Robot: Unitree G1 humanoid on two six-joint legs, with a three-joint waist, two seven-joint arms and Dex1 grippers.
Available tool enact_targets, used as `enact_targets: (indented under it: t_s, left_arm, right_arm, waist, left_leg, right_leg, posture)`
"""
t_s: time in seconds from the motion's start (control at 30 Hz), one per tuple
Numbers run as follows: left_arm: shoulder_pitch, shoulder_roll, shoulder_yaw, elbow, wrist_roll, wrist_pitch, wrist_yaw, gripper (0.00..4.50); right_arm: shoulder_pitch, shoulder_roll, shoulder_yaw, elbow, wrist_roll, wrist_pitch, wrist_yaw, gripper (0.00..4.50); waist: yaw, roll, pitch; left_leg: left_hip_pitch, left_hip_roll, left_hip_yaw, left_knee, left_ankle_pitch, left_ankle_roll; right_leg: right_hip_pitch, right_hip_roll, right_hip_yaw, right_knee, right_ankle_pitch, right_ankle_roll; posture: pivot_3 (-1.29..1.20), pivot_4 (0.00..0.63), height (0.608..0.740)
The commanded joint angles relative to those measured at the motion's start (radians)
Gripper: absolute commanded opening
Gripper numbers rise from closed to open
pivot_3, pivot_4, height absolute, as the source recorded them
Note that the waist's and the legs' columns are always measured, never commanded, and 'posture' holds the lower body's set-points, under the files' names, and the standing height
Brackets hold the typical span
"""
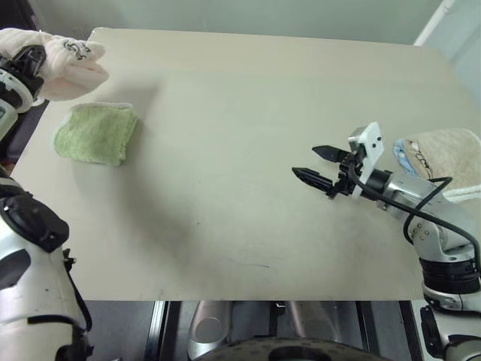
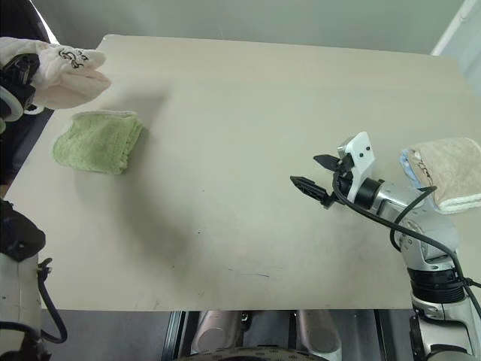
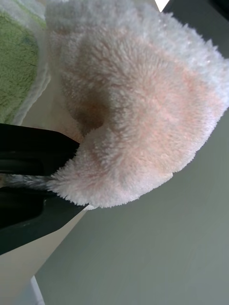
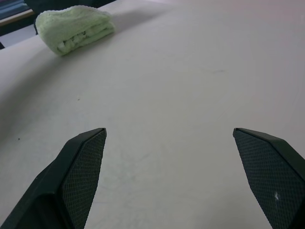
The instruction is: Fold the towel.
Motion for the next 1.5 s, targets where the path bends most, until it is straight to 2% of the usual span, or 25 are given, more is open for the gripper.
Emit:
enact_targets:
  t_s: [0.03,0.23,0.5,0.73,0.83,1.07,1.17,1.33,1.5]
  left_arm:
    - [0.011,0.001,0.002,-0.009,-0.007,-0.021,-0.031,0.03]
    - [0.084,-0.018,0.016,-0.066,-0.046,0.067,-0.046,0.03]
    - [0.291,-0.049,0.105,-0.31,-0.139,0.255,0.031,0.03]
    - [0.419,-0.111,0.193,-0.424,-0.178,0.254,0.135,0.03]
    - [0.454,-0.135,0.217,-0.463,-0.214,0.299,0.158,0.84]
    - [0.507,-0.189,0.263,-0.504,-0.249,0.271,0.211,3.38]
    - [0.515,-0.202,0.282,-0.555,-0.308,0.307,0.19,4.47]
    - [0.592,-0.188,0.284,-0.648,-0.39,0.409,0.161,4.49]
    - [0.771,-0.102,0.276,-0.764,-0.457,0.505,0.026,4.49]
  right_arm:
    - [-0.001,-0.019,-0.014,-0.03,-0.008,-0.011,0.014,4.5]
    - [0.04,-0.027,-0.035,-0.071,0.002,0.001,0.0,4.5]
    - [0.097,-0.067,-0.054,-0.092,-0.017,-0.01,0.005,4.5]
    - [0.07,-0.061,-0.034,-0.062,-0.039,-0.026,0.003,4.5]
    - [0.067,-0.063,-0.026,-0.053,-0.055,-0.036,0.012,4.5]
    - [0.053,-0.062,-0.029,-0.032,-0.071,-0.051,0.021,4.5]
    - [0.053,-0.061,-0.031,-0.028,-0.078,-0.058,0.025,4.5]
    - [0.05,-0.06,-0.039,-0.029,-0.083,-0.078,0.032,4.5]
    - [0.074,-0.055,-0.071,-0.044,-0.055,-0.073,0.037,4.5]
  waist:
    - [-0.001,0.0,0.0]
    - [-0.004,0.0,0.0]
    - [-0.007,-0.002,-0.001]
    - [-0.007,-0.002,-0.001]
    - [-0.007,-0.003,-0.002]
    - [-0.007,-0.003,-0.002]
    - [-0.007,-0.004,-0.002]
    - [-0.009,-0.004,-0.002]
    - [-0.013,-0.004,-0.003]
  left_leg:
    - [0.0,0.0,0.0,0.0,0.001,-0.001]
    - [0.0,0.0,0.001,0.0,0.001,-0.001]
    - [0.001,0.001,0.001,0.001,0.003,-0.001]
    - [0.007,0.001,0.001,0.001,0.003,-0.001]
    - [0.007,0.001,0.001,0.001,0.003,0.0]
    - [0.008,0.0,0.001,0.001,0.004,0.001]
    - [0.008,0.0,0.001,0.002,0.004,0.003]
    - [0.009,0.0,0.002,0.002,0.004,0.003]
    - [0.01,0.001,0.001,0.001,0.004,0.003]
  right_leg:
    - [0.0,0.0,0.0,0.0,0.0,0.0]
    - [0.0,0.0,0.0,0.001,0.001,0.0]
    - [0.001,0.0,0.0,0.001,0.001,0.001]
    - [0.006,0.0,0.0,0.002,0.002,0.0]
    - [0.007,0.0,0.0,0.003,0.003,0.0]
    - [0.007,0.0,0.0,0.004,0.005,-0.001]
    - [0.007,0.0,0.0,0.006,0.005,-0.002]
    - [0.007,0.0,0.0,0.007,0.005,-0.002]
    - [0.006,0.001,0.0,0.009,0.006,-0.004]
  posture:
    - [0.0,0.15,0.697]
    - [0.0,0.15,0.697]
    - [0.0,0.15,0.697]
    - [0.0,0.15,0.697]
    - [0.0,0.15,0.697]
    - [0.0,0.15,0.697]
    - [0.0,0.15,0.697]
    - [0.0,0.15,0.697]
    - [0.0,0.15,0.697]
